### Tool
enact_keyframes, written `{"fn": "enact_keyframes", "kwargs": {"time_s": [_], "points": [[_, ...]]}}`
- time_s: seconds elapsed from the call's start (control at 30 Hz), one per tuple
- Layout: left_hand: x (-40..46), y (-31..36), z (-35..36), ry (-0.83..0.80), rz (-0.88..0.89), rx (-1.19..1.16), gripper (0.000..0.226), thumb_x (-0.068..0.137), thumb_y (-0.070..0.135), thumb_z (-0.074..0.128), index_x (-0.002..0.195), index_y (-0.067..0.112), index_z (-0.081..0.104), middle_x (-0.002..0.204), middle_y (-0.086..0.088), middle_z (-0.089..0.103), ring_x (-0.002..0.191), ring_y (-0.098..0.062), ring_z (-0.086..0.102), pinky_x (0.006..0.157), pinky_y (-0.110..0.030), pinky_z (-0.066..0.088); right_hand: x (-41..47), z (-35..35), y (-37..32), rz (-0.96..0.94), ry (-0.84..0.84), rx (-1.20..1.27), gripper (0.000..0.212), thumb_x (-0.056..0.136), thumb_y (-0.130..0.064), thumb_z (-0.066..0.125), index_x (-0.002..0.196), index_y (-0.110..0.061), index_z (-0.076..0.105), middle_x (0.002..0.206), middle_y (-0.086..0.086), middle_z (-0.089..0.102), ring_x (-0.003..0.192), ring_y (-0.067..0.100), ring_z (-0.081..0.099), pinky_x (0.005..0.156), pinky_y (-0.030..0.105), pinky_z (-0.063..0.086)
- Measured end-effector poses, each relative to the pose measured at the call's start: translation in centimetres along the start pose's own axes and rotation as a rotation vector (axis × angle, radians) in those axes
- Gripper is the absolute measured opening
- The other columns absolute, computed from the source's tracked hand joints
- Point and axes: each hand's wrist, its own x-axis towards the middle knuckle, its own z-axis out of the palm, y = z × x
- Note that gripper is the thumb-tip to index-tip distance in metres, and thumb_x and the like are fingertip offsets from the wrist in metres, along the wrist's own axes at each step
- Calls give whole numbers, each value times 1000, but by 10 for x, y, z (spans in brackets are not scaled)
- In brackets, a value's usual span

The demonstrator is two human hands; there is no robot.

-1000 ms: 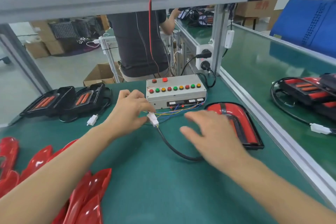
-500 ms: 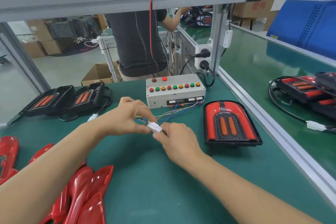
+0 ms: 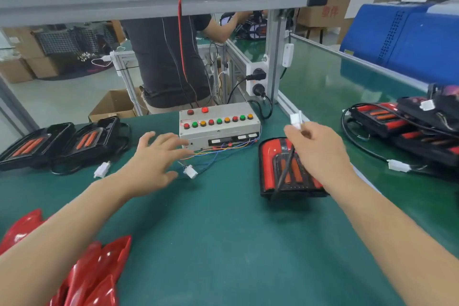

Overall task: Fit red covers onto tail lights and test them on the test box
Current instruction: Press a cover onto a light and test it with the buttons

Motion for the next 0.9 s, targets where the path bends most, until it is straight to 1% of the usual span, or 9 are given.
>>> {"fn": "enact_keyframes", "kwargs": {"time_s": [0.1, 0.17, 0.27, 0.33, 0.47, 0.57, 0.63, 0.77, 0.9], "points": [[8, 35, -5, 91, 71, -169, 45, 88, 27, 61, 132, 33, 52, 139, 16, 42, 133, -8, 32, 110, -29, 13, 11, -12, 41, 196, -65, -174, 40, 92, -41, 49, 71, -8, 51, 79, 13, 60, 77, 30, 53, 57, 34, 32], [10, 66, -8, -7, 99, -423, 44, 91, 34, 58, 135, 31, 50, 137, 15, 47, 126, -6, 40, 106, -21, 25, 8, -10, 60, 299, -158, -144, 44, 92, -46, 52, 86, -3, 56, 93, 17, 64, 83, 28, 55, 62, 33, 36], [13, 113, -9, -305, 84, -783, 52, 93, 46, 51, 142, 34, 37, 133, 17, 51, 113, 2, 50, 99, -15, 35, 0, -4, 71, 534, -313, 311, 45, 90, -48, 58, 101, -5, 61, 97, 13, 67, 87, 27, 63, 60, 31, 52], [19, 131, -4, -344, 60, -854, 60, 94, 45, 49, 147, 30, 27, 130, 12, 56, 113, -4, 54, 103, -25, 39, -2, -3, 73, 627, -415, 535, 42, 91, -43, 61, 107, -4, 63, 93, 12, 69, 83, 24, 65, 54, 27, 56], [23, 129, 2, -349, -9, -982, 61, 95, 36, 52, 148, 27, 26, 129, 15, 56, 117, -1, 52, 106, -23, 36, -8, -1, 73, 595, -452, 666, 26, 91, -31, 65, 105, -10, 61, 109, 11, 65, 95, 24, 63, 59, 29, 58], [21, 115, 11, -340, -77, -1130, 48, 93, 26, 55, 138, 29, 38, 127, 23, 52, 108, 19, 50, 89, -1, 37, -10, -11, 71, 578, -391, 727, 15, 91, -25, 63, 95, -11, 59, 89, 10, 58, 75, 19, 58, 55, 29, 57], [23, 103, 20, -322, -130, -1163, 48, 92, 17, 57, 137, 25, 40, 125, 21, 53, 103, 21, 50, 83, 3, 36, -5, -31, 69, 554, -324, 864, 12, 91, -22, 62, 93, -11, 66, 80, 9, 65, 67, 18, 63, 54, 31, 58], [25, 91, 32, -349, -83, -1142, 45, 87, 9, 63, 126, 28, 52, 124, 17, 60, 109, 10, 57, 93, -7, 39, 16, -90, 64, 407, -40, 1113, 18, 92, -20, 59, 81, -11, 71, 74, 6, 74, 63, 20, 71, 55, 35, 60], [31, 85, 37, -339, -35, -1084, 39, 80, 19, 70, 116, 32, 60, 120, 25, 62, 110, 7, 57, 100, -19, 39, 31, -152, 68, 251, 341, 1105, 14, 94, -23, 58, 91, -14, 68, 81, 1, 74, 69, 12, 71, 53, 25, 55]]}}
